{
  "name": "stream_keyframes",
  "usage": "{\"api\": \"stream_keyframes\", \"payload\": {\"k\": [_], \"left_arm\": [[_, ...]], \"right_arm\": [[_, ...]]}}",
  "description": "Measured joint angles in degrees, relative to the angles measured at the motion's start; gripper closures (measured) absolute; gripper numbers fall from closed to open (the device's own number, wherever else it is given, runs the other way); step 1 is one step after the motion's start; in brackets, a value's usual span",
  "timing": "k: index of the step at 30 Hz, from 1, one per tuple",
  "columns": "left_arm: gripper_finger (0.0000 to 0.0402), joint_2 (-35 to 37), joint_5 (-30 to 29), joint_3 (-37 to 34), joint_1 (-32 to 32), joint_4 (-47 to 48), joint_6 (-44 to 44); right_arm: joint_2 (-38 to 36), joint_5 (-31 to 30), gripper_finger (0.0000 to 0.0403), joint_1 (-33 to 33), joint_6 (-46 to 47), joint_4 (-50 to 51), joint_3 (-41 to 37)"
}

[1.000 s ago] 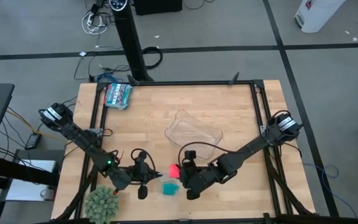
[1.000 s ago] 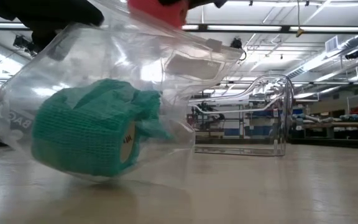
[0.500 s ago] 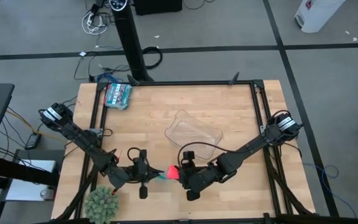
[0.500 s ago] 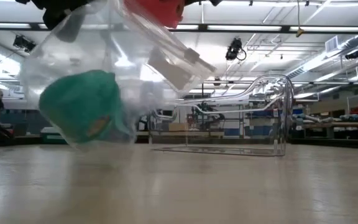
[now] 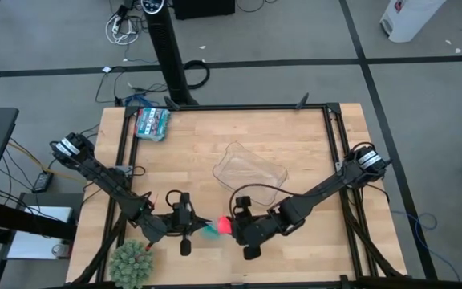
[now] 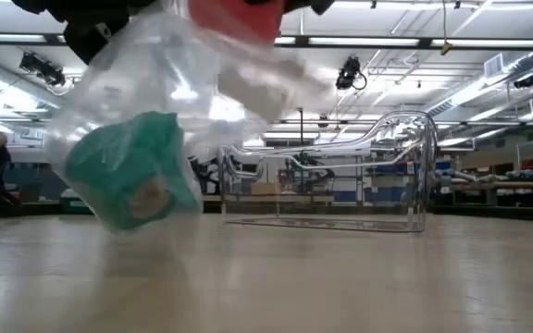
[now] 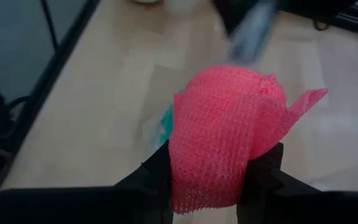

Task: Roll bandage
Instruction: Put the pink bandage into the transparent zip bag

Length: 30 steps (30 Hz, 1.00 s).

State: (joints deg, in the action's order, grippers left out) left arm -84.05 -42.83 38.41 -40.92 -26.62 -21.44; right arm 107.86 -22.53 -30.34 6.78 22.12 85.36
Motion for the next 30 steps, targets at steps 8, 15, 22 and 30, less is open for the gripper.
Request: {"api": "stream_keyframes", "payload": {"k": [8, 15, 22, 30], "left_arm": [[0.0399, 0.0, -0.6, 0.0, 0.0, 0.3, -0.3], [0.0399, 0.0, -0.8, 0.0, 0.1, -1.0, -0.4], [0.0399, 0.0, -0.7, 0.0, 0.1, -1.3, -1.3], [0.0399, 0.0, 0.0, 0.0, 0.1, -1.4, -1.5]], "right_arm": [[-0.2, -1.2, 0.0288, -1.4, -0.5, -0.2, 0.0], [-0.2, 1.1, 0.0288, -0.3, -2.6, -4.0, 0.0], [-0.2, 1.2, 0.0288, 2.3, -1.7, -5.1, 0.0], [-0.2, 3.2, 0.0289, 3.7, 4.4, -1.3, 0.0]]}}
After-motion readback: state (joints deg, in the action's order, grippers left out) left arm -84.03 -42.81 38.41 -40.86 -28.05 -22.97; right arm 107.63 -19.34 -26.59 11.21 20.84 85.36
